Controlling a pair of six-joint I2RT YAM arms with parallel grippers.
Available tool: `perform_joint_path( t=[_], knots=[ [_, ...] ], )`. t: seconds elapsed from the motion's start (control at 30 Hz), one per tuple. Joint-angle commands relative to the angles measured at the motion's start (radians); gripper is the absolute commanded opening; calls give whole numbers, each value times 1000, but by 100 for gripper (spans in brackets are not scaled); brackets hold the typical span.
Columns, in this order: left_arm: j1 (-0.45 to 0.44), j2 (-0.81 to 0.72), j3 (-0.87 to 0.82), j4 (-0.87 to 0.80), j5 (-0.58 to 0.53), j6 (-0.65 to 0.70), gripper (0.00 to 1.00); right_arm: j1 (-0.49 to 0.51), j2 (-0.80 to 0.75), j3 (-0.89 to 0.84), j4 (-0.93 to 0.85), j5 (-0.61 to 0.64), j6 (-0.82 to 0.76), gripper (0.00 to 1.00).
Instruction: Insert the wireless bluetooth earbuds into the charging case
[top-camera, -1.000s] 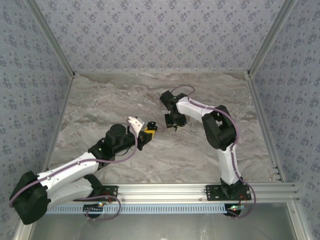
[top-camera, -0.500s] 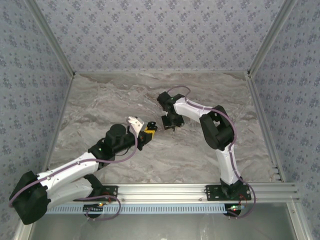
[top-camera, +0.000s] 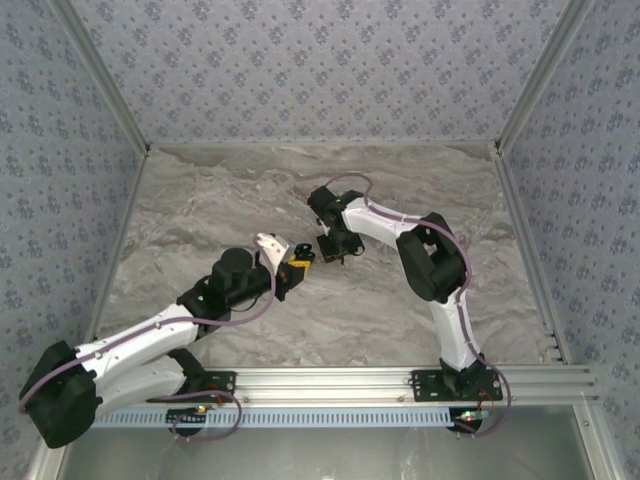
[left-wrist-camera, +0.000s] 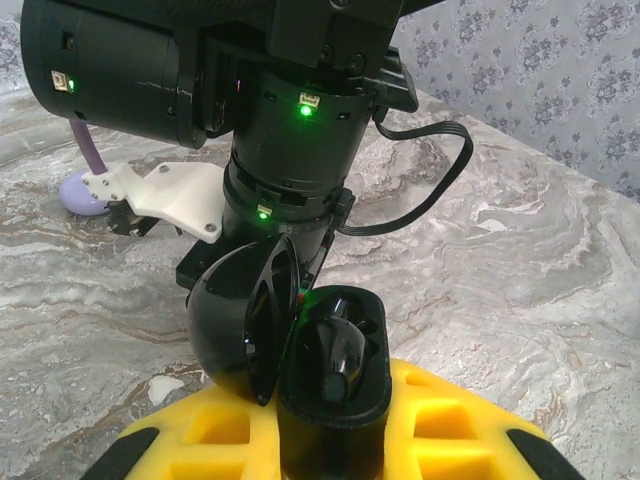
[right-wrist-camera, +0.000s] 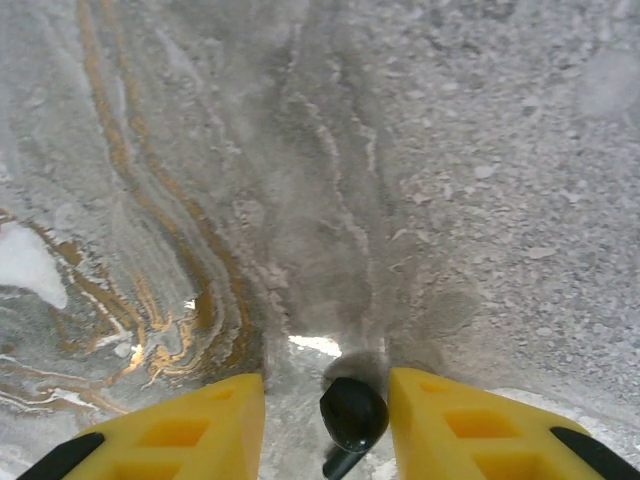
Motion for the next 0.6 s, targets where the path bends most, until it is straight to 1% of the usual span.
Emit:
perform_joint_path(
  t=[0.0, 0.13, 0.3, 0.37, 0.43, 0.57],
  knots=[
    [-6, 0, 51, 12, 13, -7, 8, 12, 1, 28, -15, -12, -39, 38],
    [-7, -7, 53, 10, 11, -6, 8, 14, 8, 34, -8, -40, -54, 35],
    [-7, -19, 53, 0, 3, -4, 8, 15, 11, 39, -8, -34, -52, 35],
    [-7, -22, 53, -3, 2, -4, 8, 14, 9, 41, -15, -10, -39, 35],
    [-6, -24, 52, -4, 0, -3, 8, 16, 5, 41, -24, 20, -24, 39],
    [-6, -25, 49, -5, -1, -4, 8, 16, -8, 16, -20, 33, -12, 41]
  ],
)
